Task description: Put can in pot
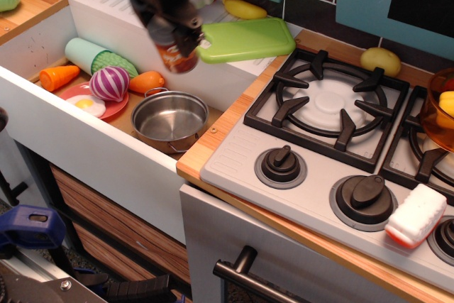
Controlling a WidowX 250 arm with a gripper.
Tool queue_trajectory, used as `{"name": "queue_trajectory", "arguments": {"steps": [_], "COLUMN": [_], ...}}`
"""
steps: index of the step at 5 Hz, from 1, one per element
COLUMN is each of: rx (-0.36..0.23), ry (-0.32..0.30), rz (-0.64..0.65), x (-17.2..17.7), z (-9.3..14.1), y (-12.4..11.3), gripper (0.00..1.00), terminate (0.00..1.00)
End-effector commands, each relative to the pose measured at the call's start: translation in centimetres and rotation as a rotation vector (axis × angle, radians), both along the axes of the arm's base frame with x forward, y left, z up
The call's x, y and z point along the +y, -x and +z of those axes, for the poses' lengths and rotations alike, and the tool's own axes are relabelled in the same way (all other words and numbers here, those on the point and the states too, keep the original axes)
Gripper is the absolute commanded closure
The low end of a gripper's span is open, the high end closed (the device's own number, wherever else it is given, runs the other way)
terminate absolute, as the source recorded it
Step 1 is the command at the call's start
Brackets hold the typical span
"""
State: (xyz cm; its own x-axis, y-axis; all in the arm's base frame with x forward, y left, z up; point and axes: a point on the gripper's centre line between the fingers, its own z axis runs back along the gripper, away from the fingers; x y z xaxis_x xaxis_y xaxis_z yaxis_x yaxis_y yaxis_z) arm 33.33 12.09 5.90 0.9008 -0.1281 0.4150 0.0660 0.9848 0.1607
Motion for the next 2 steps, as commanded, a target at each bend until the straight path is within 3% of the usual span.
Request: {"name": "queue_trajectory", "arguments": {"steps": [1,2], "rx": [-0.003,-0.002], "ry": [0.033,0.066], "rz": [-0.008,-0.005], "x": [-0.25,0.05], "z": [-1.19,-2.15], "y": [0.40,0.52], "gripper": [1.00,0.00], "terminate": [0.00,0.00]}}
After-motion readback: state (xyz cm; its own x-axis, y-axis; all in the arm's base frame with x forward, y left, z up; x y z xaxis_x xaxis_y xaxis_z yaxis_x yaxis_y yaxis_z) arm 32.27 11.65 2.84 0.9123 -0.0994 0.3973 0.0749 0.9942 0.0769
